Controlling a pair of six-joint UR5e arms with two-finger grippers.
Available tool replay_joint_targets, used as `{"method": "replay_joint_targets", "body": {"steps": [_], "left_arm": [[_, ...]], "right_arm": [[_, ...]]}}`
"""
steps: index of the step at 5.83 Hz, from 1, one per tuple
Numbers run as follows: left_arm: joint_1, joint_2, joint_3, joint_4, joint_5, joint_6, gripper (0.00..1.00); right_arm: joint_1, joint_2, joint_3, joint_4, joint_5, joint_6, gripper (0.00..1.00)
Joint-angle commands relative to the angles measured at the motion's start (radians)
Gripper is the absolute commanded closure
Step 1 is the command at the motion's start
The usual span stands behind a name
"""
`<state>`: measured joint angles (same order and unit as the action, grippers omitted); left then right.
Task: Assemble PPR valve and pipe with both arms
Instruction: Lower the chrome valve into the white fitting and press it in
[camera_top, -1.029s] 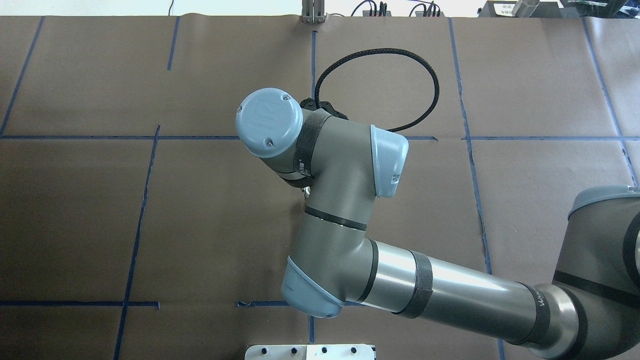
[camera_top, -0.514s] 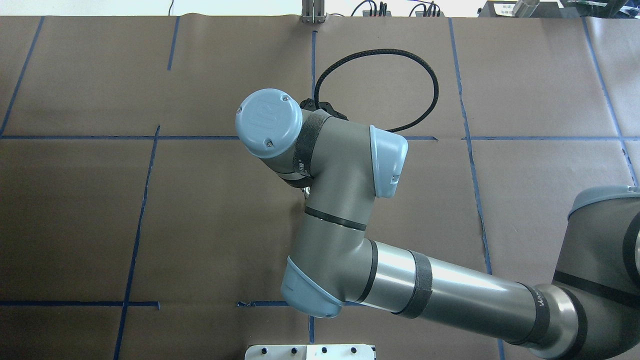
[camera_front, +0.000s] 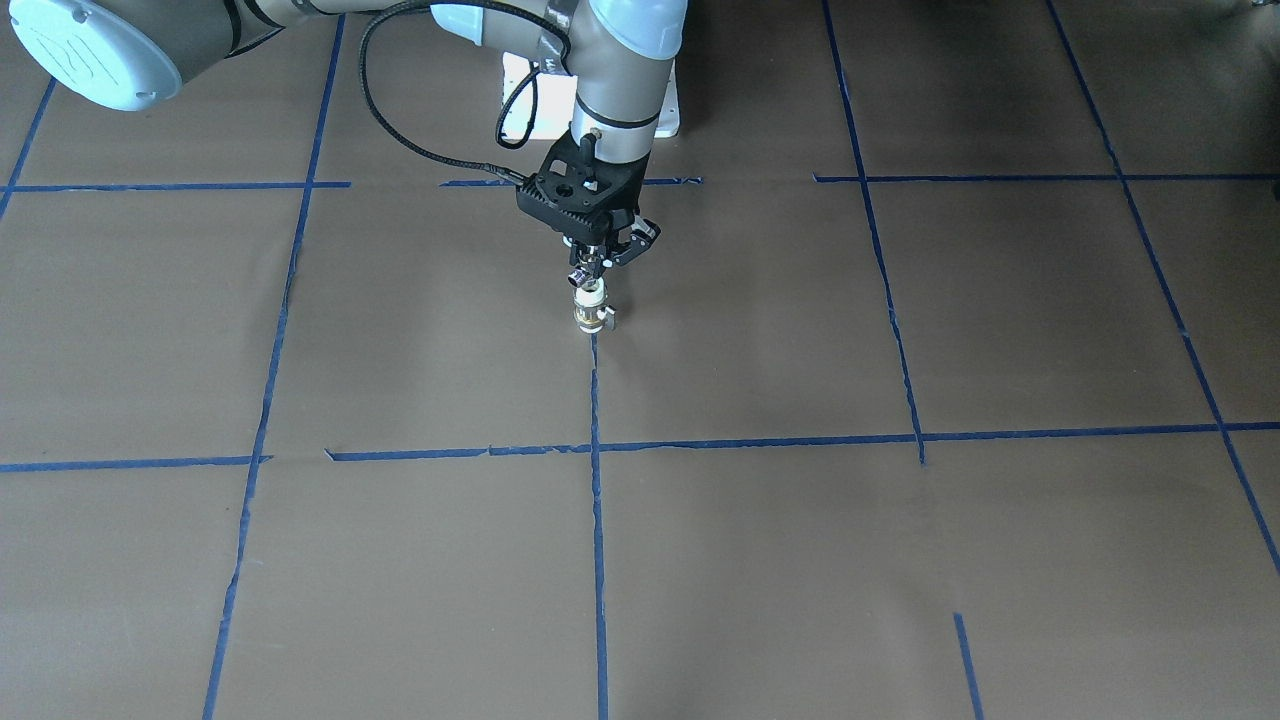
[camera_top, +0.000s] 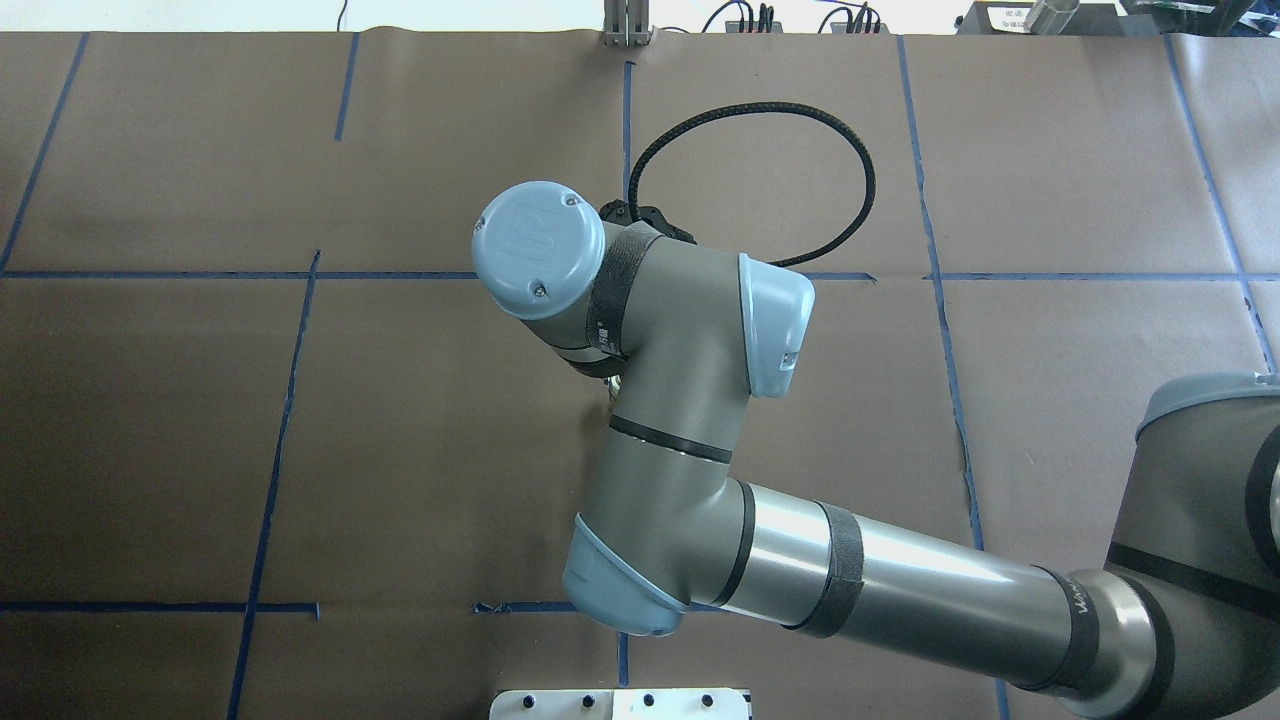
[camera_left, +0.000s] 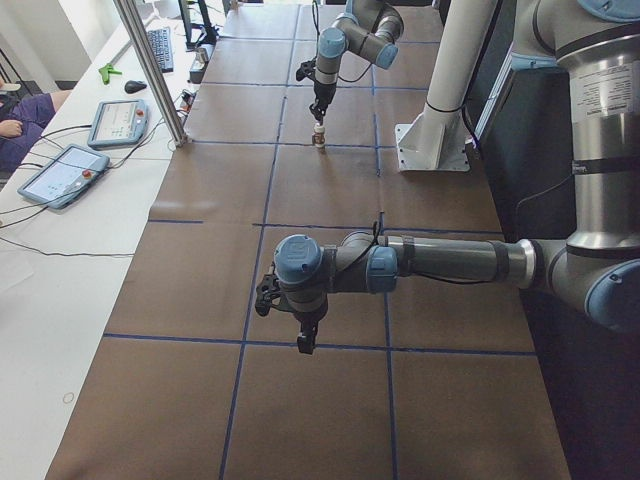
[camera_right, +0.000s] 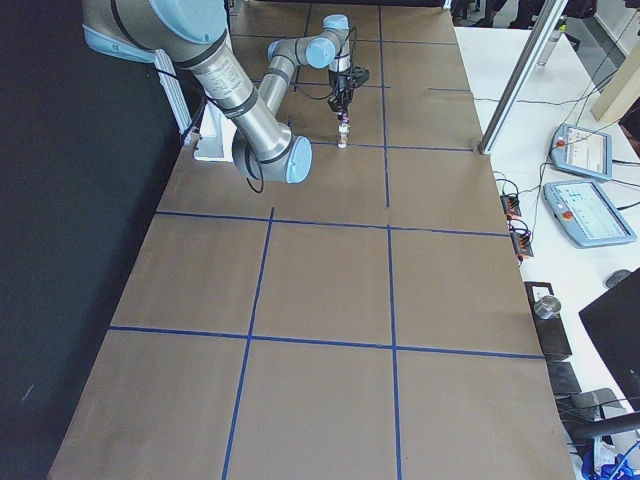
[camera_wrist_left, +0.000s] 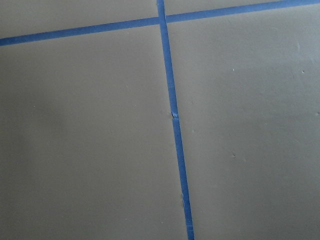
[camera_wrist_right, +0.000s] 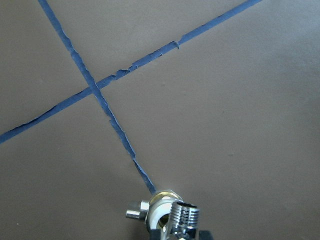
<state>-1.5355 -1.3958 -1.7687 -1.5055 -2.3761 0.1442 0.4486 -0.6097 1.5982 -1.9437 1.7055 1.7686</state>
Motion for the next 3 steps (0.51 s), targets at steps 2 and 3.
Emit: {"method": "replay_joint_targets", "body": {"steps": [2, 3], "left_arm": [[0.000, 0.000, 0.000, 0.001, 0.000, 0.000, 0.00], [0.000, 0.000, 0.000, -0.001, 0.000, 0.000, 0.00]], "right_arm": [[-0.001, 0.001, -0.006, 0.002, -0.001, -0.001, 1.00], [-0.001, 0.002, -0.021, 0.037, -0.007, 0.002, 1.00]]}}
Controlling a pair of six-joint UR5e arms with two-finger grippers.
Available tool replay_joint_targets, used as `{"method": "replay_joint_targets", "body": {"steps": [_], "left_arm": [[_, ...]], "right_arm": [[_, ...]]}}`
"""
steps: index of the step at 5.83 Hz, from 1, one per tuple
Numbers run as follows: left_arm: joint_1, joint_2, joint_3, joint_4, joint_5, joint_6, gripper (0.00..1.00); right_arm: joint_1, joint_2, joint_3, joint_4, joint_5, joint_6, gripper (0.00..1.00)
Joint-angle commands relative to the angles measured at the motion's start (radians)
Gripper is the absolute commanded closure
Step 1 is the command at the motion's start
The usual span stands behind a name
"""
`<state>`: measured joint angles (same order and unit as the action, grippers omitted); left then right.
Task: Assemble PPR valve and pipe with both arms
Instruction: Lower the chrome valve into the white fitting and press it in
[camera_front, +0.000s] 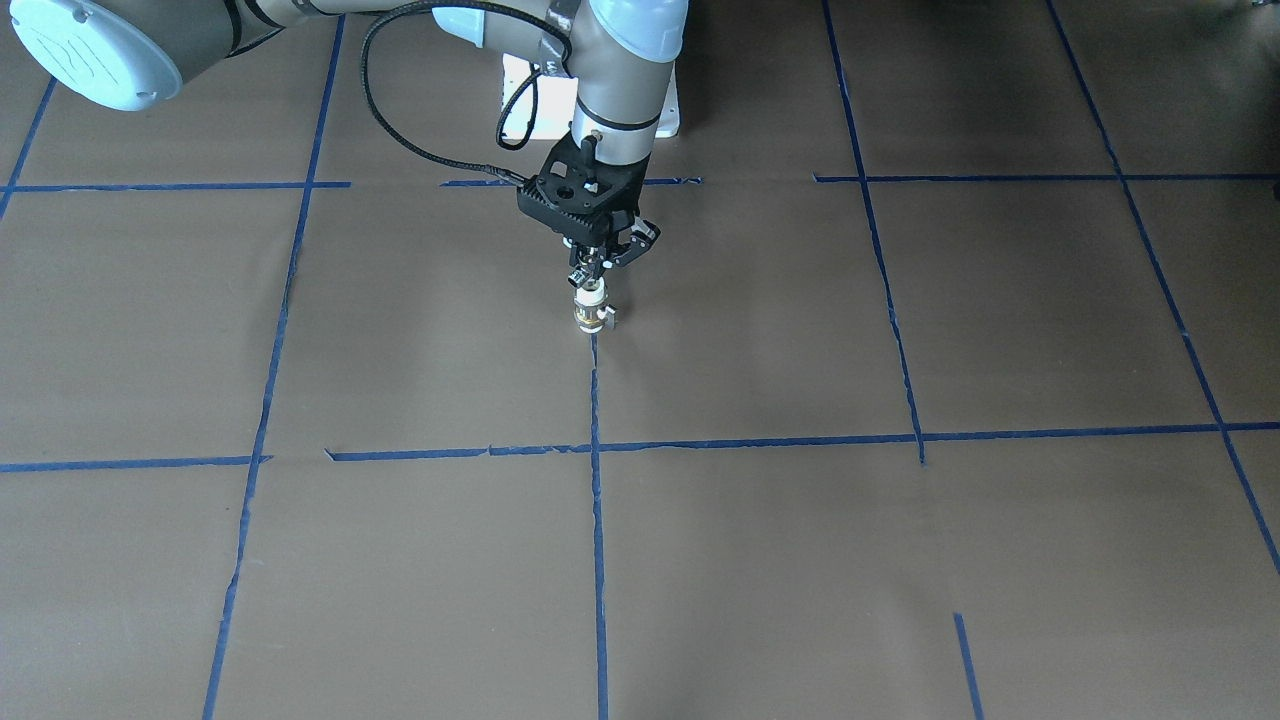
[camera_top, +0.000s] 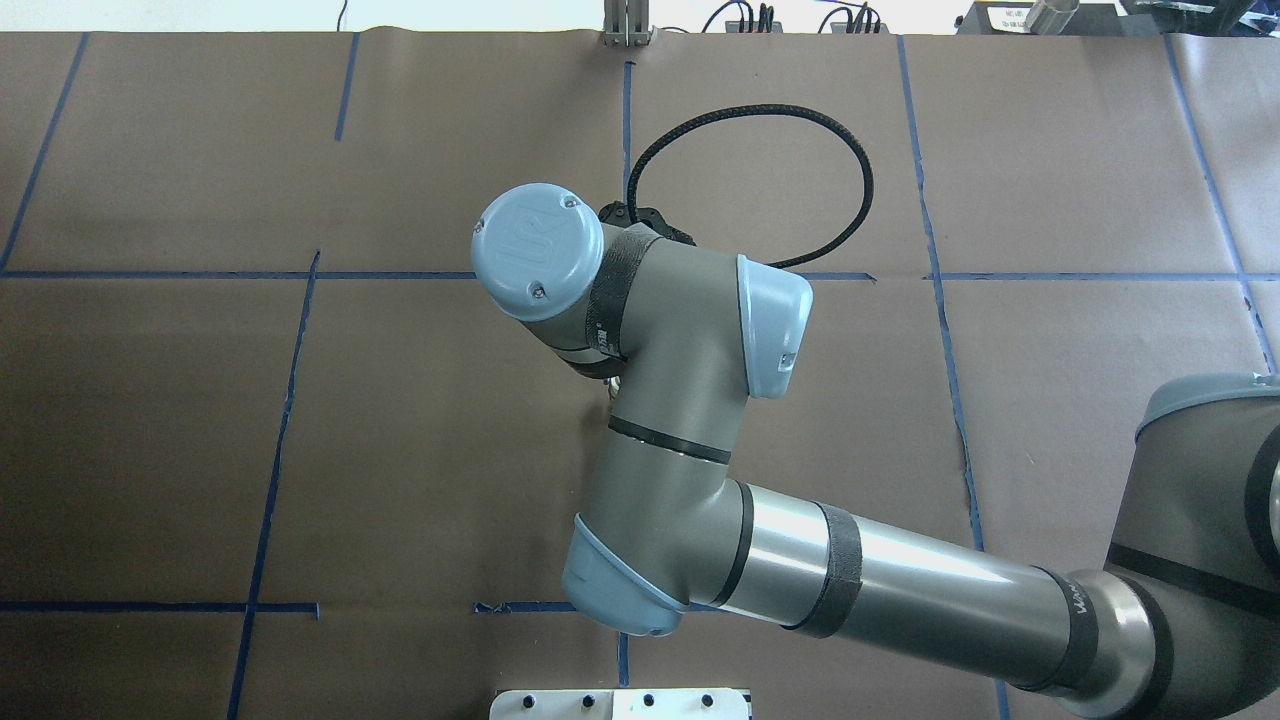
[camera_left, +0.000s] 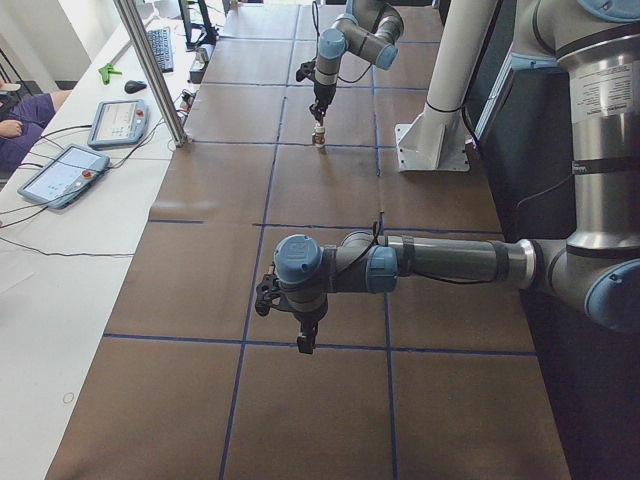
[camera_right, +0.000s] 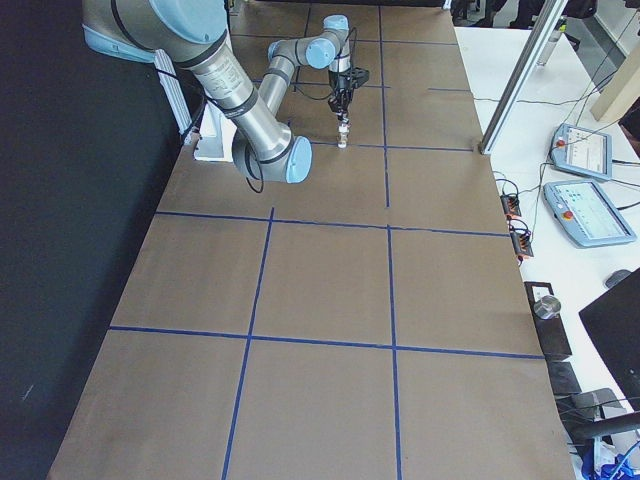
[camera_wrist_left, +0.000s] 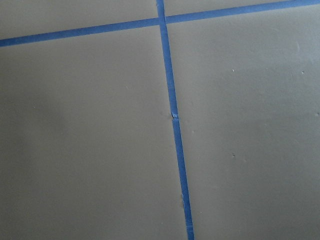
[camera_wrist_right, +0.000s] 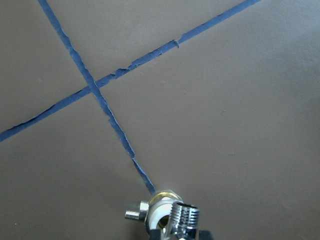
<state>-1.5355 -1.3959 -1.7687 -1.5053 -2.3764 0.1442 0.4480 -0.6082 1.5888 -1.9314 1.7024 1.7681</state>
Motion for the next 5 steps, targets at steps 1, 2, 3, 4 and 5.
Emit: {"method": "replay_joint_targets", "body": {"steps": [1, 2, 3, 4, 5], "left_arm": [[0.000, 0.000, 0.000, 0.000, 0.000, 0.000, 0.00], [0.000, 0.000, 0.000, 0.000, 0.000, 0.000, 0.00], [0.000, 0.000, 0.000, 0.000, 0.000, 0.000, 0.00], [0.000, 0.000, 0.000, 0.000, 0.000, 0.000, 0.00], [0.000, -0.002, 0.000, 0.000, 0.000, 0.000, 0.00]], "right_arm": [[0.000, -0.001, -0.033, 0.040, -0.010, 0.004, 1.00], [0.000, 0.001, -0.033, 0.040, -0.010, 0.002, 1.00], [0.000, -0.004, -0.033, 0.040, -0.010, 0.002, 1.00], [-0.006, -0.011, -0.032, 0.040, -0.010, 0.002, 1.00], [-0.009, -0.013, -0.032, 0.040, -0.010, 0.002, 1.00]]}}
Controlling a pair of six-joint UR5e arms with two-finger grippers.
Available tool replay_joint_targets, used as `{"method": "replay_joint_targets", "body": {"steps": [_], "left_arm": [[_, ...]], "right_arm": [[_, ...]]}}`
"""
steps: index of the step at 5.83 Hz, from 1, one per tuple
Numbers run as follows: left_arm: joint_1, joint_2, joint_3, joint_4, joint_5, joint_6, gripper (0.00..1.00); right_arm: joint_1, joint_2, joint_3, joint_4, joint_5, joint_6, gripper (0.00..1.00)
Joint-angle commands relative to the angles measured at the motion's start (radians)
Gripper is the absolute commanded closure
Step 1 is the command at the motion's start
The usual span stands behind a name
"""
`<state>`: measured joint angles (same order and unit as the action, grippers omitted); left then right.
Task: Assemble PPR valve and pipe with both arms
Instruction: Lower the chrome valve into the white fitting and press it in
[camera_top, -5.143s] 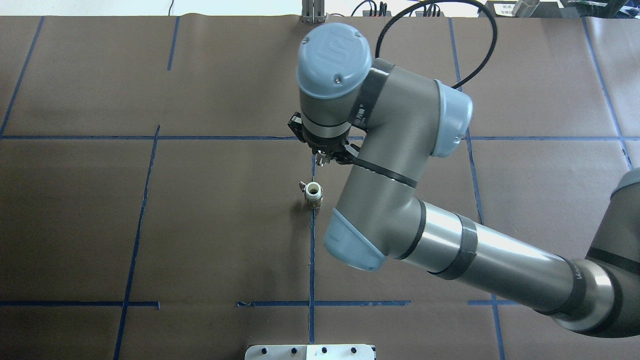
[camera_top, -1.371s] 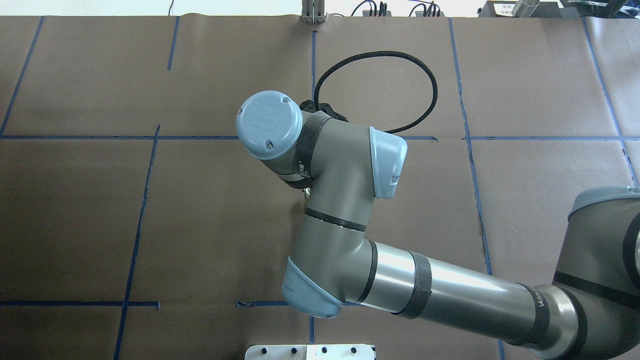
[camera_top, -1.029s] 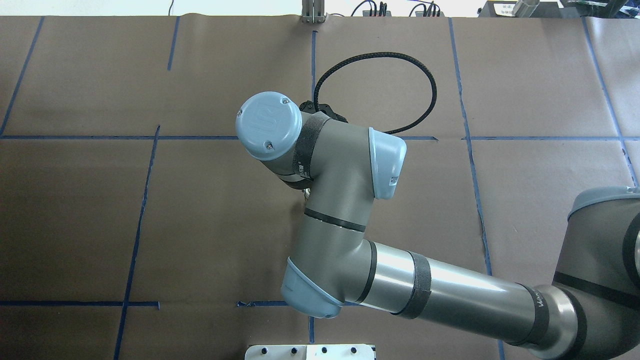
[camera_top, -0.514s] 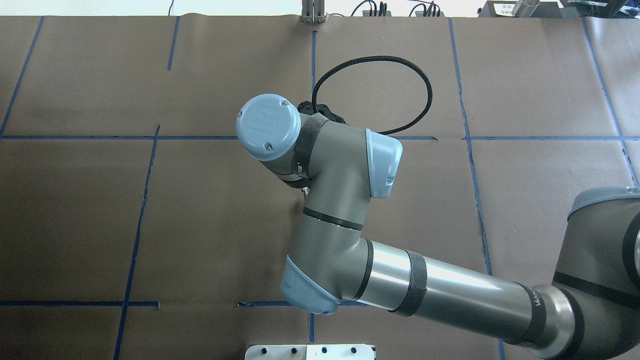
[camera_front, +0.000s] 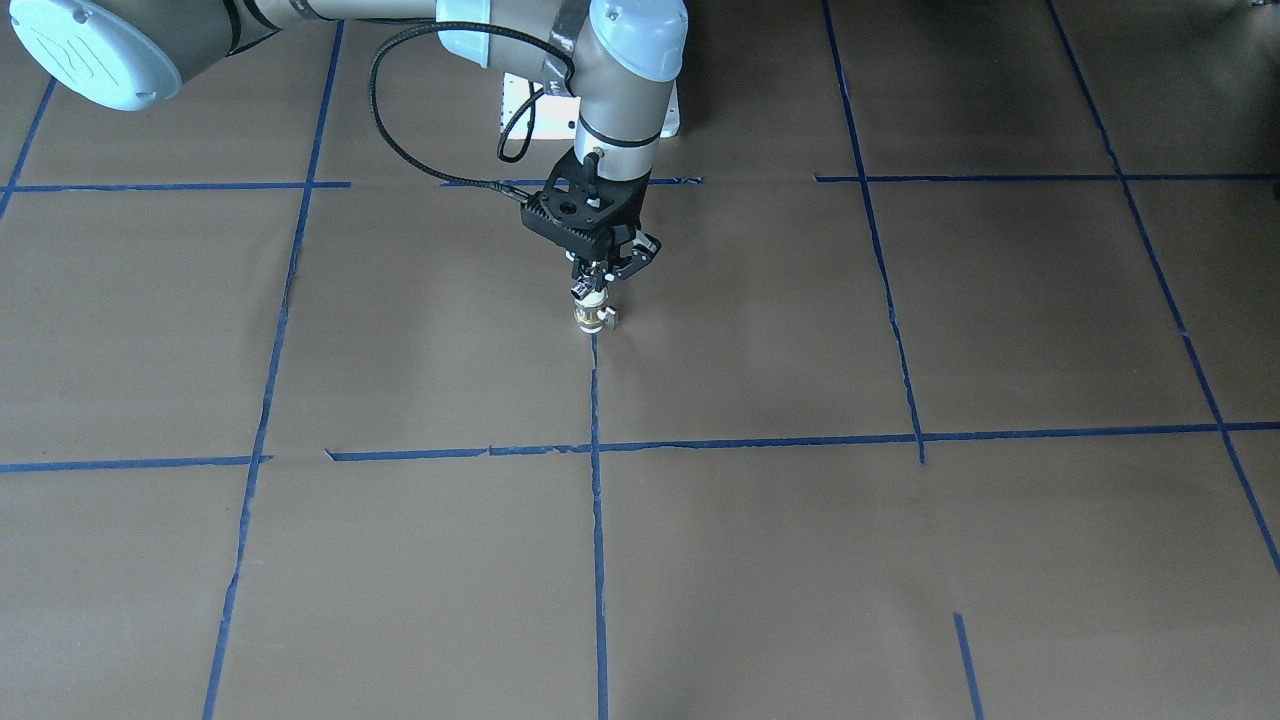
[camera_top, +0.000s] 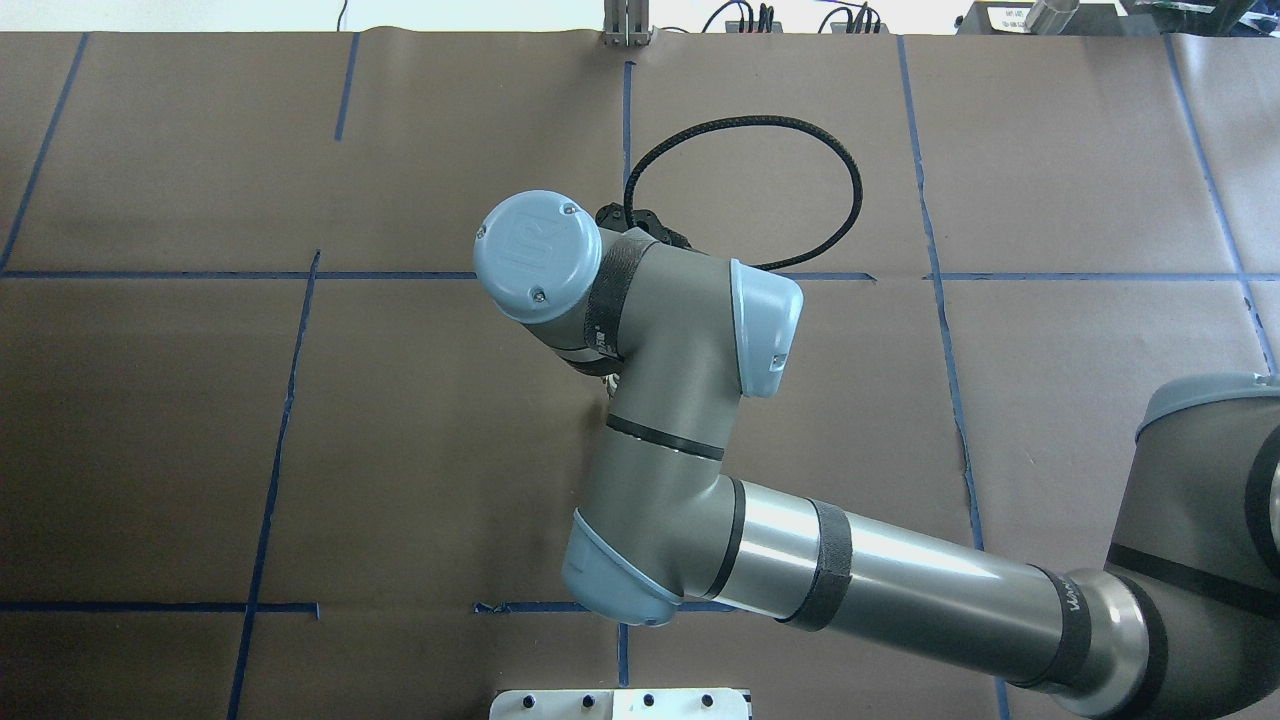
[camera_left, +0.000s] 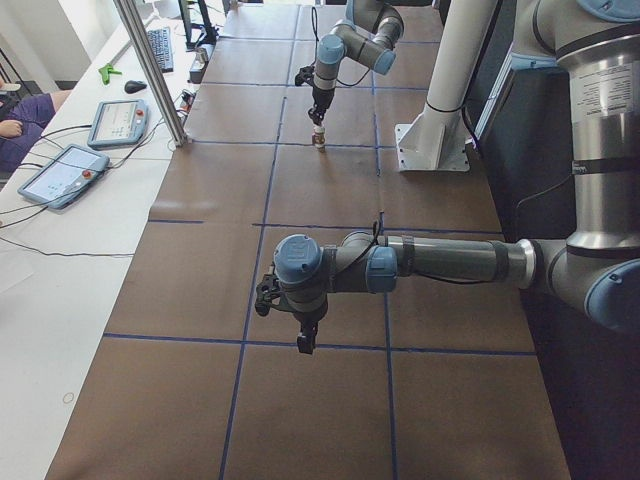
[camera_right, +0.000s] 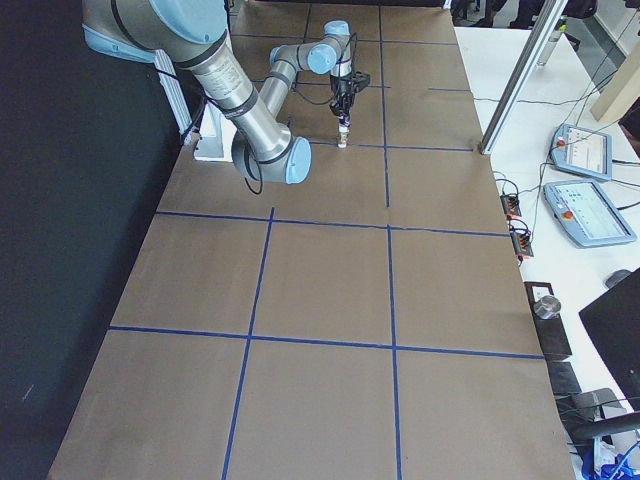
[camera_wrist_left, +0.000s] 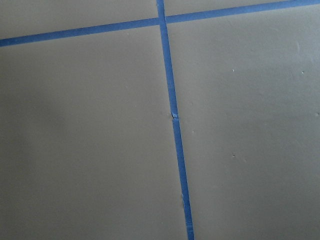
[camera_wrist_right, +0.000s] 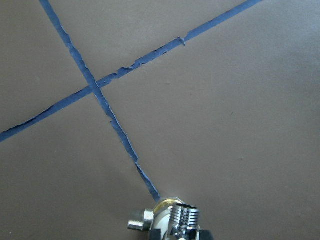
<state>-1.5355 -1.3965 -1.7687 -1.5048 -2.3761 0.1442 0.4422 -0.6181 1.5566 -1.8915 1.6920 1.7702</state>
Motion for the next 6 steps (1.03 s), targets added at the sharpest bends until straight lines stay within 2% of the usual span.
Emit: {"method": "replay_joint_targets", "body": {"steps": [1, 2, 3, 5, 6], "left_arm": [[0.000, -0.001, 0.000, 0.000, 0.000, 0.000, 0.00], [0.000, -0.001, 0.000, 0.000, 0.000, 0.000, 0.00], [0.000, -0.001, 0.000, 0.000, 0.000, 0.000, 0.00], [0.000, -0.001, 0.002, 0.000, 0.000, 0.000, 0.00], [0.000, -0.001, 0.005, 0.000, 0.002, 0.000, 0.00]], "right_arm": [[-0.005, -0.003, 0.000, 0.000, 0.000, -0.002, 0.96], [-0.005, -0.002, 0.002, 0.000, 0.000, -0.011, 0.22], [-0.005, -0.002, 0.007, 0.000, -0.002, -0.014, 0.00], [0.015, 0.001, 0.034, 0.000, 0.006, -0.092, 0.00], [0.080, -0.012, 0.037, -0.001, 0.056, -0.203, 0.00]]}}
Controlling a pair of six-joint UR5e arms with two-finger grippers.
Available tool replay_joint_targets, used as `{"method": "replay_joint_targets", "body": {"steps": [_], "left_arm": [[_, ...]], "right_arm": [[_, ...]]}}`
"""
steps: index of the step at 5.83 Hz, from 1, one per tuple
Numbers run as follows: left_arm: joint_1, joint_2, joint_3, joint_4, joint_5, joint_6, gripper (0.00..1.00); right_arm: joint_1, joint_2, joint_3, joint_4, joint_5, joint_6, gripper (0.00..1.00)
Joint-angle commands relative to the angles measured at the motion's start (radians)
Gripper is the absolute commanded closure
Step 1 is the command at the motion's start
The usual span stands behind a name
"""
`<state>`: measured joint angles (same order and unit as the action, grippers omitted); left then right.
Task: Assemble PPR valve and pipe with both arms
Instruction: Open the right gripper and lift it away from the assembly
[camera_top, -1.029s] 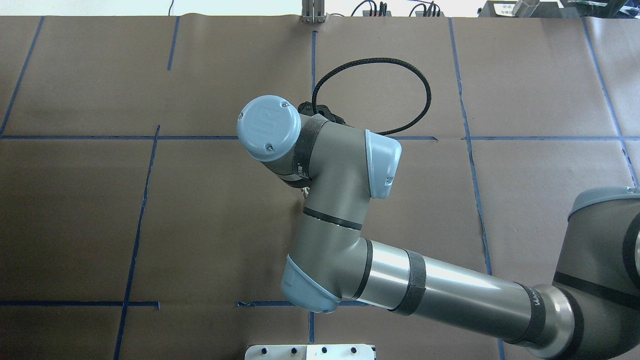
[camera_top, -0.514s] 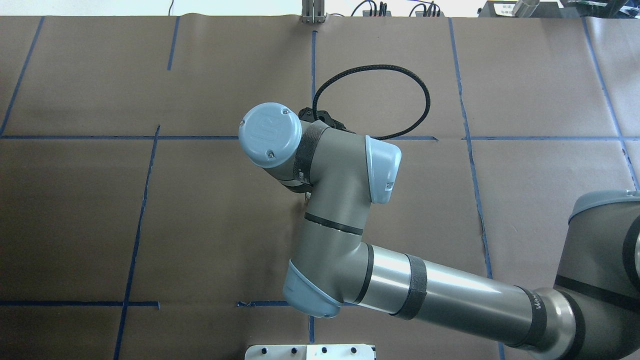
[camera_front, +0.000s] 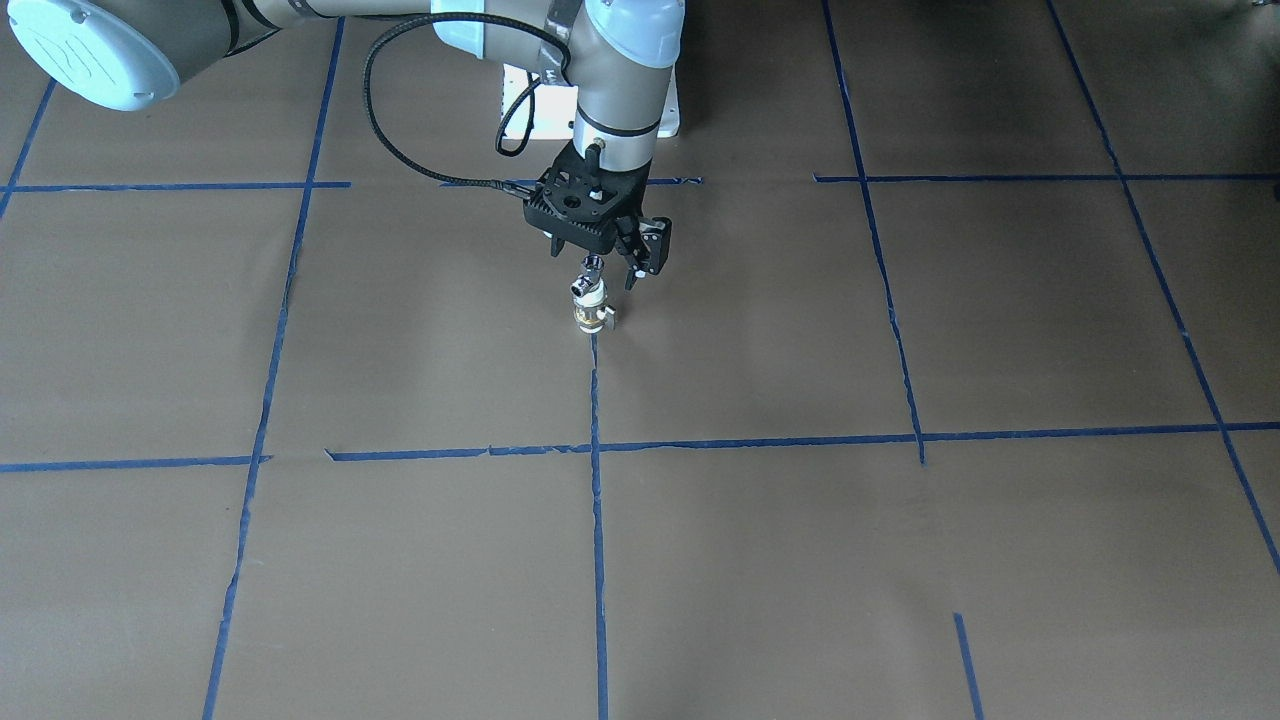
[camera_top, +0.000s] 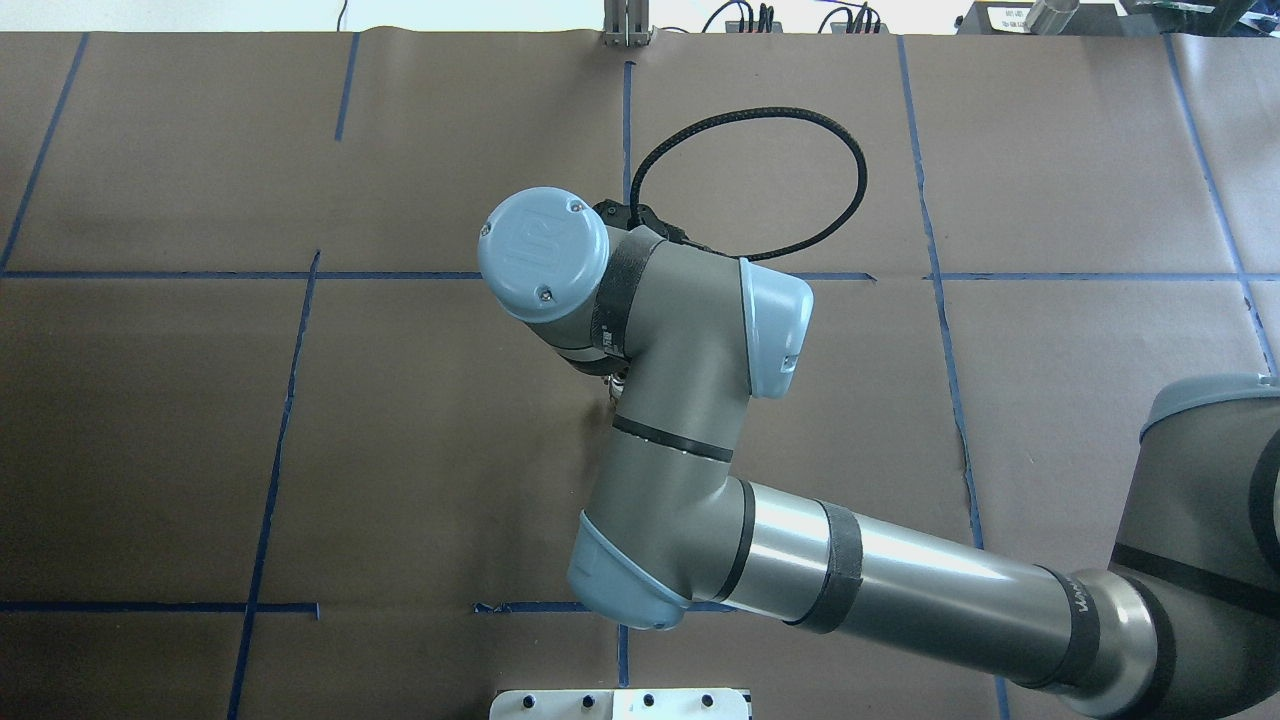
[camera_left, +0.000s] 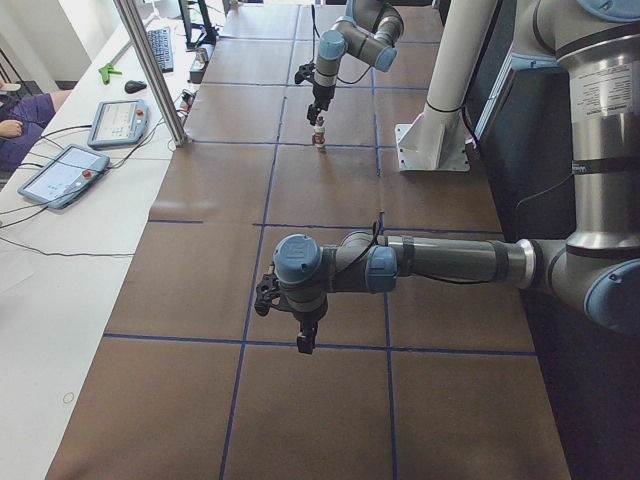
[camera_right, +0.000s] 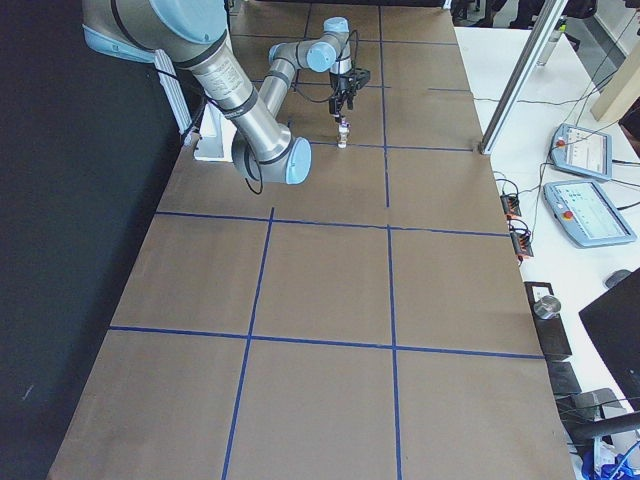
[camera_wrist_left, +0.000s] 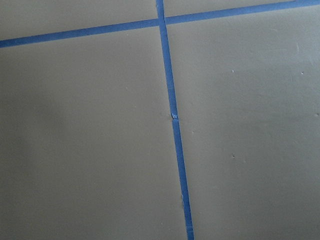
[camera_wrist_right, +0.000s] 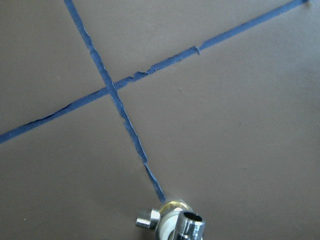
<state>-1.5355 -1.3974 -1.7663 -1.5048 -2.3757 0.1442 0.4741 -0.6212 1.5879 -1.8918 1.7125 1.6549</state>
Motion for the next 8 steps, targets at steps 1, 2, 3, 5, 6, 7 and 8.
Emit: {"method": "replay_joint_targets", "body": {"steps": [1, 2, 3, 5, 6, 7, 8], "left_arm": [[0.000, -0.002, 0.011, 0.000, 0.001, -0.001, 0.00], [0.002, -0.011, 0.031, -0.002, 0.001, 0.002, 0.00], [0.002, -0.023, 0.033, -0.002, 0.001, 0.006, 0.00], [0.005, -0.043, 0.045, 0.000, 0.006, -0.001, 0.00], [0.005, -0.049, 0.044, 0.002, 0.006, -0.003, 0.00], [0.005, -0.051, 0.045, 0.000, 0.007, 0.003, 0.00], [0.005, -0.051, 0.060, 0.008, 0.004, -0.003, 0.00]], "right_arm": [[0.136, -0.062, 0.006, 0.000, 0.130, -0.242, 0.00], [0.235, -0.121, 0.004, 0.011, 0.210, -0.412, 0.00], [0.359, -0.212, 0.001, 0.064, 0.285, -0.616, 0.00], [0.585, -0.369, -0.005, 0.096, 0.444, -1.021, 0.00], [0.668, -0.429, -0.011, 0.094, 0.465, -1.199, 0.00], [0.754, -0.501, -0.011, 0.094, 0.492, -1.375, 0.00], [0.829, -0.575, -0.011, 0.094, 0.493, -1.541, 0.00]]}}
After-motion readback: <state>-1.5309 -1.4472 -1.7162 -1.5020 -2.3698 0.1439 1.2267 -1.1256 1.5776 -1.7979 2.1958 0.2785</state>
